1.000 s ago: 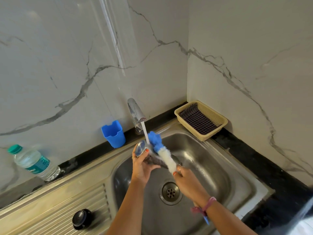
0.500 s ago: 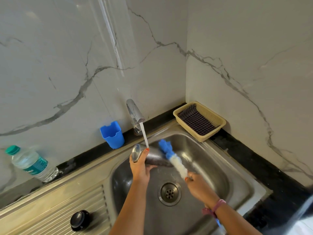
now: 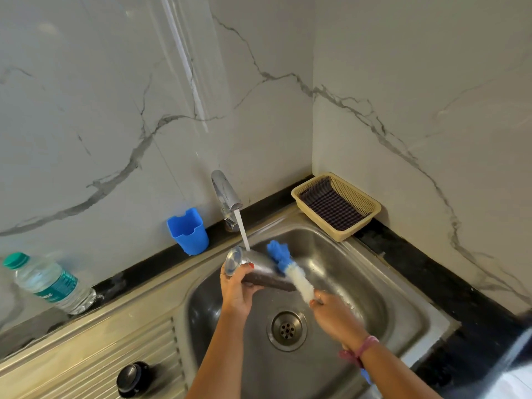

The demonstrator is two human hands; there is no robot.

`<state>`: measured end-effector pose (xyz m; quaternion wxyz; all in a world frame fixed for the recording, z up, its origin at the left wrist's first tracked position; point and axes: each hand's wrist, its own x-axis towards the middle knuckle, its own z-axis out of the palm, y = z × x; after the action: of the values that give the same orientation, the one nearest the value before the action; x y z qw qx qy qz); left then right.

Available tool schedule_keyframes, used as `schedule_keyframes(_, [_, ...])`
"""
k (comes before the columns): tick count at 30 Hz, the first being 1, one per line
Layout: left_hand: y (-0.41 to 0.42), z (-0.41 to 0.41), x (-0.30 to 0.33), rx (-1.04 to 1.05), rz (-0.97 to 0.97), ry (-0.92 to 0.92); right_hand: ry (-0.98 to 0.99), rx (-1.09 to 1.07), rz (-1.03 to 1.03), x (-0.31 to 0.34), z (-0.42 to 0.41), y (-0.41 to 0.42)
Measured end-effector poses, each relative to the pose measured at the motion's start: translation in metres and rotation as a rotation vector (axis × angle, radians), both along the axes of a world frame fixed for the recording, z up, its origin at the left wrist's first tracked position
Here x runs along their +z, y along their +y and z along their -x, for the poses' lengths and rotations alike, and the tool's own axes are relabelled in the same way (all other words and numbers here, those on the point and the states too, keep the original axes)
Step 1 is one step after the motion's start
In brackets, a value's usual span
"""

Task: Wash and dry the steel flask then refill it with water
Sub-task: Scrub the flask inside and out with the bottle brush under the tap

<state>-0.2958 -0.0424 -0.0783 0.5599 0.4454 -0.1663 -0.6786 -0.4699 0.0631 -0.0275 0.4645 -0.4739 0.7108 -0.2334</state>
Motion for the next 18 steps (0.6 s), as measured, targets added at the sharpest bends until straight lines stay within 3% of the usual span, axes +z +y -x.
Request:
schedule_keyframes(5, [0.002,0.004,0.0,0.042,-0.005,0.056,-0.029,0.053,0.092,0.005,-0.022,0.002])
schedule_keyframes(13, [0.002,0.009,0.001,0.09,-0.061,0.089,-0.032,0.05,0.067,0.005,-0.019,-0.002])
schedule_keyframes(18, [-0.007,0.01,-0.008,0.234,-0.157,0.113,0.039,0.086,0.095,-0.004,-0.021,0.007])
